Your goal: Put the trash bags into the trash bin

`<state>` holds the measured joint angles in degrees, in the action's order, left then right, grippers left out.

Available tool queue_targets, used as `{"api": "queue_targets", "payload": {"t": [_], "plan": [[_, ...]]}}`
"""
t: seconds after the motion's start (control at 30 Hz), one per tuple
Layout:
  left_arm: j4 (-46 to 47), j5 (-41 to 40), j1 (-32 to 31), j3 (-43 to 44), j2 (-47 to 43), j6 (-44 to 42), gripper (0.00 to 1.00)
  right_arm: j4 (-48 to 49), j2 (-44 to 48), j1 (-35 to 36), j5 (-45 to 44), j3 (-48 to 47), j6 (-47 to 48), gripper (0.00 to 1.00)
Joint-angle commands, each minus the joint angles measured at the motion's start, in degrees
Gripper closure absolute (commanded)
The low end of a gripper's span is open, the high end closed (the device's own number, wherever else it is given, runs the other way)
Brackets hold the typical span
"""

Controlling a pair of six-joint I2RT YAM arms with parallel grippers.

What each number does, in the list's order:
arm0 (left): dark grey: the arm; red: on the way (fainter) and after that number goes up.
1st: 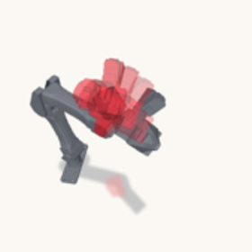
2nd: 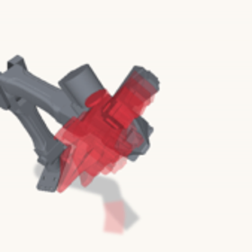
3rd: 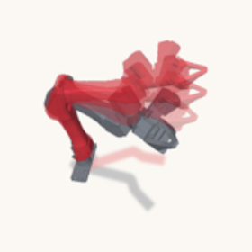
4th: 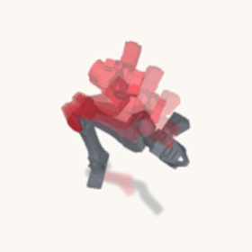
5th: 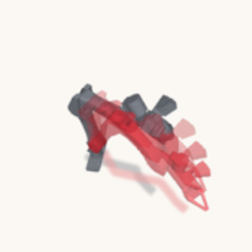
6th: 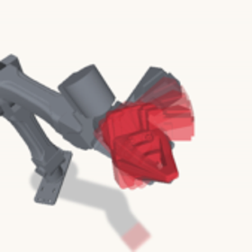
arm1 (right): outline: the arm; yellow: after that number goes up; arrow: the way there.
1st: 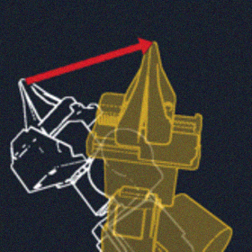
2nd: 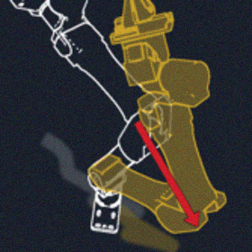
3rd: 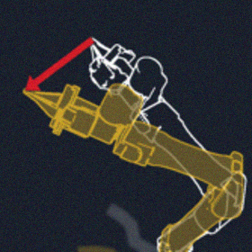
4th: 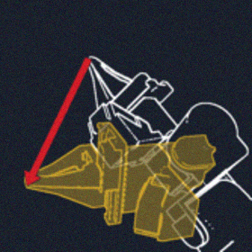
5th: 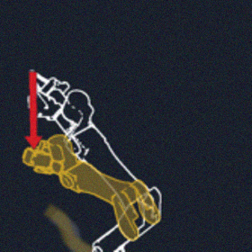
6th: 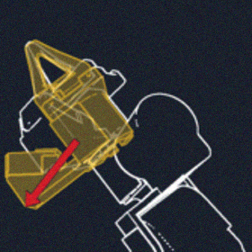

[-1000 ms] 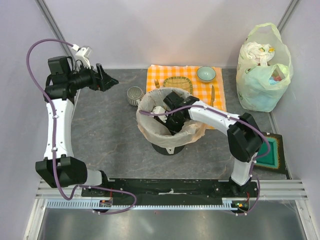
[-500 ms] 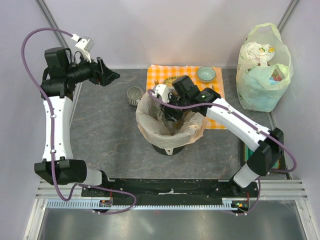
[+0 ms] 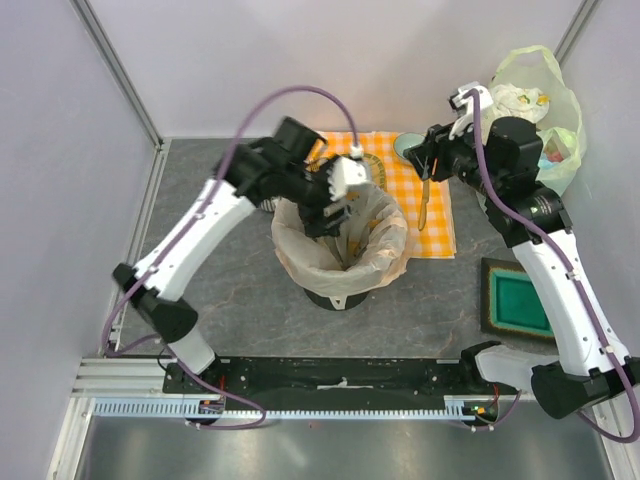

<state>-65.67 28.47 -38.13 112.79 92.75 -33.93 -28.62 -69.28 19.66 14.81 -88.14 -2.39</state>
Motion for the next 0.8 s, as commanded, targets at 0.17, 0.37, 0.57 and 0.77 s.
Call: {"api": "queue_targets", "payload": {"t": [0.17,0.37,0.57,0.77], "plan": [[-10.36,-19.15,-6.78,-2.83,12.37,-8.35,0.04,-3.28,1.6,-6.12,-4.96,2.53,-7.36,0.11],[0.62,-19.94,-6.78,-15.75,12.1,-6.32,0.03,-3.72,3.36,-8.06,-5.23,4.2,-8.33,0.03],[6.78,-22.49,-6.69,-23.14,15.26,-7.11,0.02,-4.34,3.45,-8.5,-4.17,3.76,-8.42,0.02],[9.86,-24.86,-6.61,-26.48,18.6,-7.29,0.02,-4.43,3.18,-8.76,-4.09,3.59,-8.51,0.02]]}}
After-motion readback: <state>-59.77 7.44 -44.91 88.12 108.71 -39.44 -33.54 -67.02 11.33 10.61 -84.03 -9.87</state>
